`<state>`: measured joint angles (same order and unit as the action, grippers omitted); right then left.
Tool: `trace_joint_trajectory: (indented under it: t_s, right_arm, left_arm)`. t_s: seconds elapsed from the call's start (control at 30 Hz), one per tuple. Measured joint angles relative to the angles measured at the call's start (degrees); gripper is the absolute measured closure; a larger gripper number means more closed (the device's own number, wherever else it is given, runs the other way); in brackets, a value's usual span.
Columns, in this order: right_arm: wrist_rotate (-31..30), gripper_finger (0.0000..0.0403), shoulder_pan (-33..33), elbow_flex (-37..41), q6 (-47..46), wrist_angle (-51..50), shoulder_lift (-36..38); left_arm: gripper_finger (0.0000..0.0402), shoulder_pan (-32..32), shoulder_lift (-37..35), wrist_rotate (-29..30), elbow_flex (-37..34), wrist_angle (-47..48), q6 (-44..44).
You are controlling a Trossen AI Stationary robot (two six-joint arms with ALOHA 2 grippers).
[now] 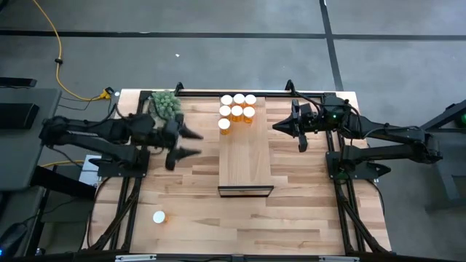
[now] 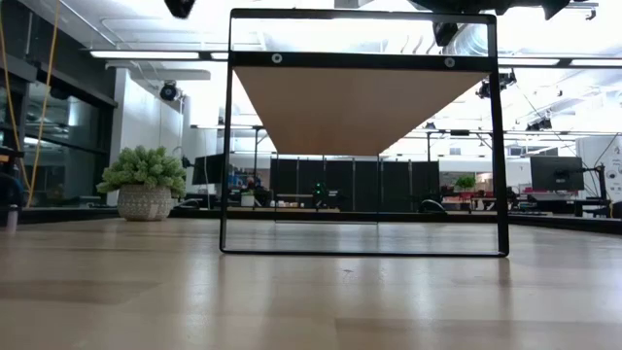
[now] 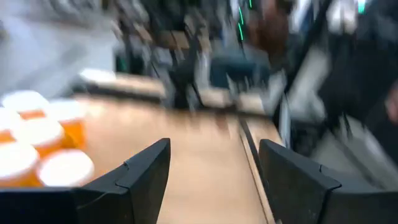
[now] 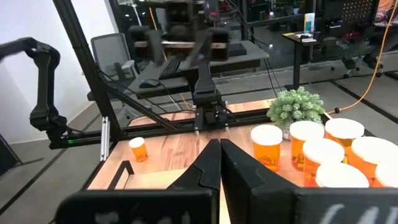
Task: Pick and place medicine bottles onto shelf by color
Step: Put the orange pill bottle on the shelf
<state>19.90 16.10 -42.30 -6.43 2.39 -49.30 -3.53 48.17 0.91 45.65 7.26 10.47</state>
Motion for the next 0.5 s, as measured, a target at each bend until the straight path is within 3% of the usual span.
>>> trace_joint_trajectory:
  t_s: [0.2,0.5]
  right_arm:
    - [0.0,0.0403,0.0,0.0,-0.1,0.0,0.0]
    - [0.0,0.0403,0.0,0.0,-0.1,0.0,-0.3]
  left_arm:
    - [0.0168,12.8,7.1,0.0,12.9,29.9,0.6]
    - [0.0168,32.0,13.8,-4.7,11.6,38.7,17.9]
